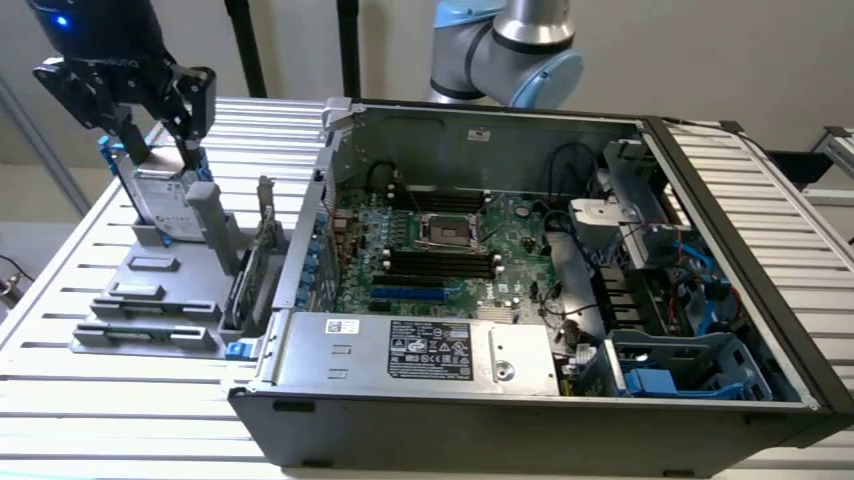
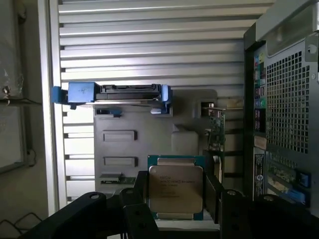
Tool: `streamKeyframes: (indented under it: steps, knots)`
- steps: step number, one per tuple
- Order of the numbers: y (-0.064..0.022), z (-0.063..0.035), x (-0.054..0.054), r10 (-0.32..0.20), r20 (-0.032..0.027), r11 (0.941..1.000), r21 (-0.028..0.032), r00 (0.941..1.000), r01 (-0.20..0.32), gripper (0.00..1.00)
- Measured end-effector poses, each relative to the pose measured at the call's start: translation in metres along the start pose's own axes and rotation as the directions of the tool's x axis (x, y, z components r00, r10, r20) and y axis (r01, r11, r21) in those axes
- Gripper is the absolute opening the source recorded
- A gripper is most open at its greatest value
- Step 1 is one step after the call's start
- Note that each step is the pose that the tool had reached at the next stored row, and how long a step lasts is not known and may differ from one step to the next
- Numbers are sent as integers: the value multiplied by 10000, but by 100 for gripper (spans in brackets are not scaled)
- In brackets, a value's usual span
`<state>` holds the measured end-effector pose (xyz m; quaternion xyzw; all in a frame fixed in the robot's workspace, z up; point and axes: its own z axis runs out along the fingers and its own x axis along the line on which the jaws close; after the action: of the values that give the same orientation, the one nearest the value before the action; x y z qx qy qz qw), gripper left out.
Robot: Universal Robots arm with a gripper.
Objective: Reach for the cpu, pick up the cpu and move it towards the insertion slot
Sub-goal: 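Pick up the cpu and move it towards the insertion slot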
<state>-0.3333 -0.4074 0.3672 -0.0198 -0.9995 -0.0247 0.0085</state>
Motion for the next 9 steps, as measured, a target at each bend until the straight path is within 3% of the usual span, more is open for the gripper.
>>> streamKeyframes:
  steps: [9]
  knots:
    - [21,-98,-405,2,-12,10000,-5,10000,-2,55]
